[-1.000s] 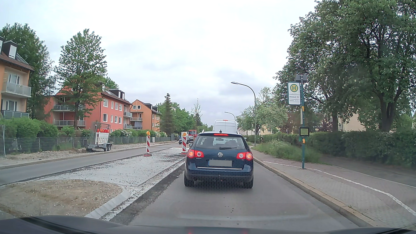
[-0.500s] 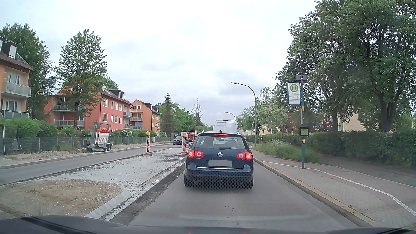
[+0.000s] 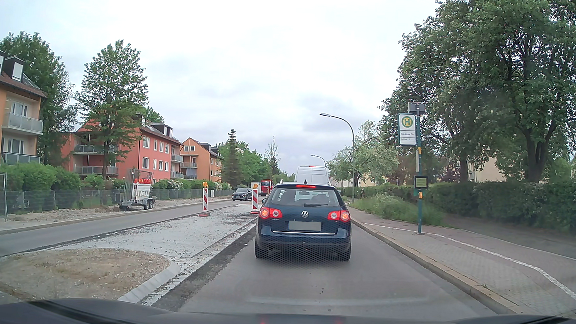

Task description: Follow the waypoints while adhering to traffic rules and regulations

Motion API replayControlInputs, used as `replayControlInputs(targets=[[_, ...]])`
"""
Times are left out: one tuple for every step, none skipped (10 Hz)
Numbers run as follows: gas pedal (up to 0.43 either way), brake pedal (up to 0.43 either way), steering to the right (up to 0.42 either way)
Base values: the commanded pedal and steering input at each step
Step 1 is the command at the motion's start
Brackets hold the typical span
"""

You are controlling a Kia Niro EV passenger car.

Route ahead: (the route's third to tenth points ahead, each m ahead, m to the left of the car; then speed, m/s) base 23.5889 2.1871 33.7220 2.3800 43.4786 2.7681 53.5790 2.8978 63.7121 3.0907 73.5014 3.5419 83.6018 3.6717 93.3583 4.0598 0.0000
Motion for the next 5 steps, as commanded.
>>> replayControlInputs(targets=[[0.0, 0.262, -0.014], [0.0, 0.262, -0.015], [0.0, 0.262, -0.015], [0.0, 0.262, -0.014], [0.0, 0.262, -0.014]])
